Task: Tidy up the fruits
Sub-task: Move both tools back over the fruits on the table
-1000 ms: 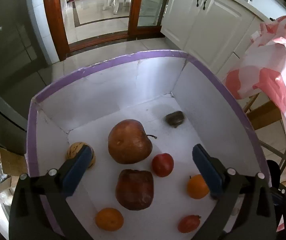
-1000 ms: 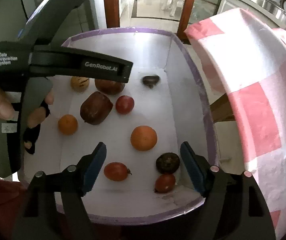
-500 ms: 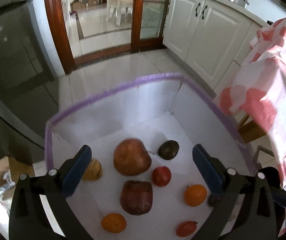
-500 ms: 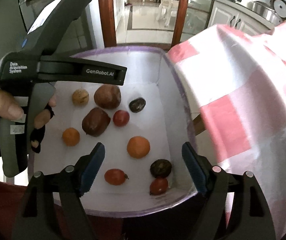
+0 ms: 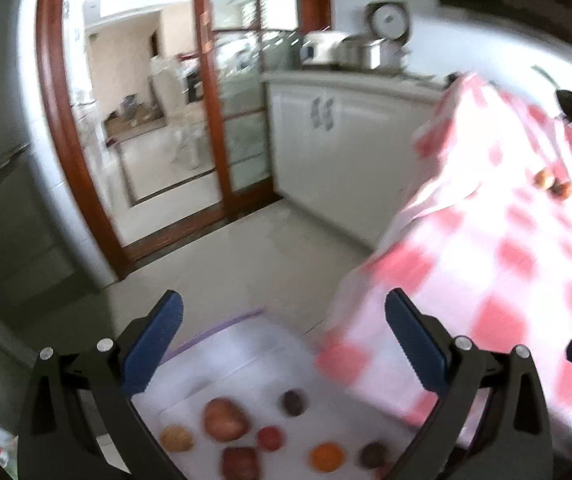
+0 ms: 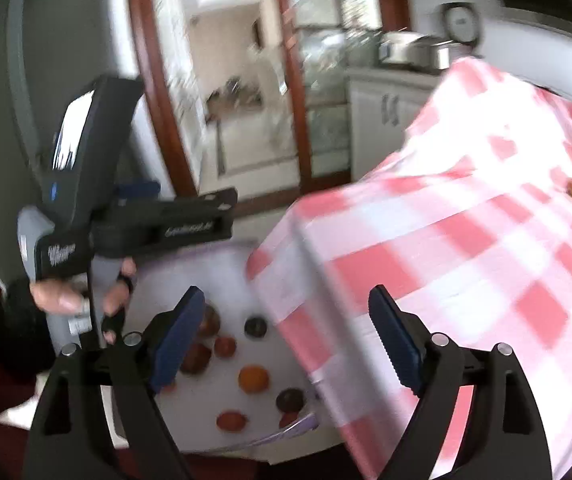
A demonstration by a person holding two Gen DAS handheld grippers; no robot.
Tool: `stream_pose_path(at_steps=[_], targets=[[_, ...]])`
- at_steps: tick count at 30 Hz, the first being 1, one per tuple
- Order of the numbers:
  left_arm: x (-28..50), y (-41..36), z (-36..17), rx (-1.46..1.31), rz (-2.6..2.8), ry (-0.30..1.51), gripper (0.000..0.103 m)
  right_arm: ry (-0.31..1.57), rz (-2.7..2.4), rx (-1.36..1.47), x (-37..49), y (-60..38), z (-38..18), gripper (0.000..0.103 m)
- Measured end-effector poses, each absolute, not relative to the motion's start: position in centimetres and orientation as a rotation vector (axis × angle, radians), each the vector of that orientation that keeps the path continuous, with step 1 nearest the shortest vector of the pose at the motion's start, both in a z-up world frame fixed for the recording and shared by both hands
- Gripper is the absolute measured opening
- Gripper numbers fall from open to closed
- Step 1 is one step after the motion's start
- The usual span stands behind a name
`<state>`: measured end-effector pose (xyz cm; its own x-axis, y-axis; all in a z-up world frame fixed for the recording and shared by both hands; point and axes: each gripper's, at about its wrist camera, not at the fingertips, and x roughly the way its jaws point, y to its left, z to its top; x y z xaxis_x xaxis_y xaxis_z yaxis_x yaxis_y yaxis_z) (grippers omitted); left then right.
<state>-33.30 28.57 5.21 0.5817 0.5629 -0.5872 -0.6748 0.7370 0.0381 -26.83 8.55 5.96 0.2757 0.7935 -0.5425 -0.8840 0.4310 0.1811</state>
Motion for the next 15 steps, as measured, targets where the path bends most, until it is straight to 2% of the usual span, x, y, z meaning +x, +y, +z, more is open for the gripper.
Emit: stream_pose_path(at_steps=[2, 7, 15], targets=[[-31.4, 27.1, 7.0, -0.210, 0.662, 0.576, 0.101, 0.599, 1.077, -0.071, -24.7, 6.0, 7.3, 0.087], [-24.9, 22.3, 8.7, -0.170, 0.501, 0.562, 0.101, 0.609, 0.880, 0.112, -18.8, -0.6, 8.3, 0.087], [-12.9, 14.0, 6.6, -0.107, 0.272, 0.661, 0.101, 0.646, 0.528, 0.285, -10.5, -9.5, 7.7, 0.087]])
